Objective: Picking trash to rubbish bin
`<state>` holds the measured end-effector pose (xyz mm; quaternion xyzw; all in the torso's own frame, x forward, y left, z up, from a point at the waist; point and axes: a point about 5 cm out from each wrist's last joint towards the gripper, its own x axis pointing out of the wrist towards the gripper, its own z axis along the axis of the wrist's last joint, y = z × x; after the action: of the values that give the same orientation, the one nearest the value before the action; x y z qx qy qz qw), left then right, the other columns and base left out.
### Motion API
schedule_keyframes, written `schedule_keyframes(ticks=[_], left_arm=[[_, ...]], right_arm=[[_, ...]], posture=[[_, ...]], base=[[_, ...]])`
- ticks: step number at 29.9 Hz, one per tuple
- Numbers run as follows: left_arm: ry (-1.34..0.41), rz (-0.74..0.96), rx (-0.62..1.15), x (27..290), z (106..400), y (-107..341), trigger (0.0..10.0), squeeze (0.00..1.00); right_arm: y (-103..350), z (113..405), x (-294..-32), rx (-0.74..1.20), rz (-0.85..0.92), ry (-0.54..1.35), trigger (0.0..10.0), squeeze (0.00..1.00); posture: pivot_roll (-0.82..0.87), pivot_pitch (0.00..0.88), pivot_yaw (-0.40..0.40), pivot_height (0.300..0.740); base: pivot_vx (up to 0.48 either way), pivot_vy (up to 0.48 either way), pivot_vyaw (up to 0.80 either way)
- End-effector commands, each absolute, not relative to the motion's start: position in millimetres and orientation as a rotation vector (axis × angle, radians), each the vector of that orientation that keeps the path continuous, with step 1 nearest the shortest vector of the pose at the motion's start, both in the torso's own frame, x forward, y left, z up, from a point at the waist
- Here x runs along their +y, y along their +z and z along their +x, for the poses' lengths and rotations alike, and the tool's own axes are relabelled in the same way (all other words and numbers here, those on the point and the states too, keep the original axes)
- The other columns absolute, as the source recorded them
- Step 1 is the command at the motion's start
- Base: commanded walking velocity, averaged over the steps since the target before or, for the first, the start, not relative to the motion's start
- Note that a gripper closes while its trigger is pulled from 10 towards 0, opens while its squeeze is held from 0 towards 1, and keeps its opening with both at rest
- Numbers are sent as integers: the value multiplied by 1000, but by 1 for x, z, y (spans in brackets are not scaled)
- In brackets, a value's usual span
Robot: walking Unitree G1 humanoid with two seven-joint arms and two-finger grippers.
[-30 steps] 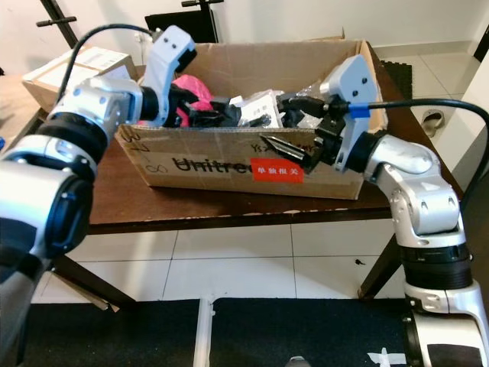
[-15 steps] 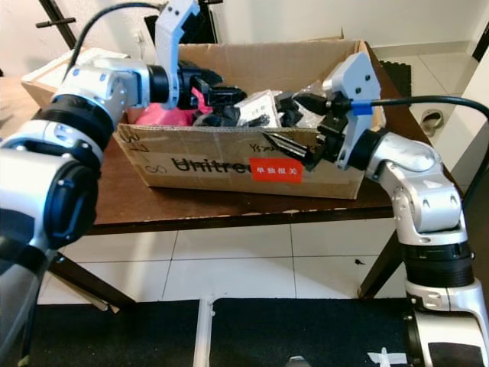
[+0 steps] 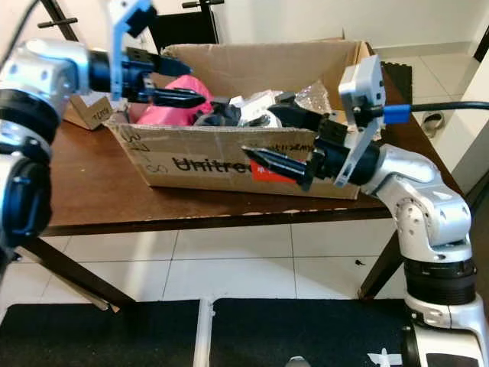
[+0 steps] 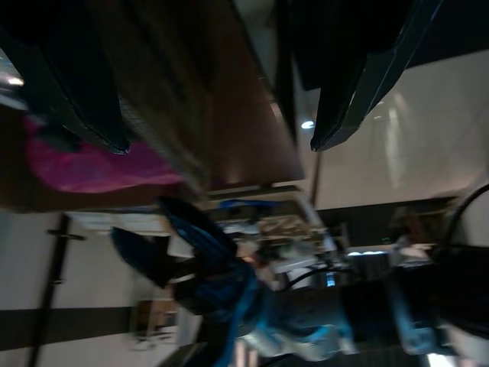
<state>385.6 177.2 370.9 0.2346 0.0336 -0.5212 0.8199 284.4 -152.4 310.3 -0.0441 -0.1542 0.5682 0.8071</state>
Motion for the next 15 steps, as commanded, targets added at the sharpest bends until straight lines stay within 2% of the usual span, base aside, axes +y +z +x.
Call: schedule_keyframes(ticks=[1,5,6,11,12,15], left_arm=[[-1112,567,162,198,382,359,10000,0],[-1144,581,200,202,379,354,10000,0],[-1161,602,245,205,379,347,10000,0],[-1160,604,274,206,379,341,10000,0],[-1167,612,306,204,380,335,10000,0],[-1185,627,338,202,380,330,10000,0]], right_arm=[[292,270,-136,-238,-118,1357,10000,0],[273,265,-127,-149,-157,1404,10000,0],[248,267,-121,-42,-207,1396,10000,0],[231,269,-117,23,-190,1391,10000,0],[208,271,-116,104,-160,1368,10000,0],[191,274,-117,167,-160,1330,10000,0]], posture=[[-73,144,103,740],[-71,144,104,740],[-69,143,102,740],[-68,142,102,740],[-69,140,103,740],[-69,140,103,740]], base=[[0,0,0],[0,0,0],[0,0,0],[0,0,0],[0,0,0],[0,0,0]])
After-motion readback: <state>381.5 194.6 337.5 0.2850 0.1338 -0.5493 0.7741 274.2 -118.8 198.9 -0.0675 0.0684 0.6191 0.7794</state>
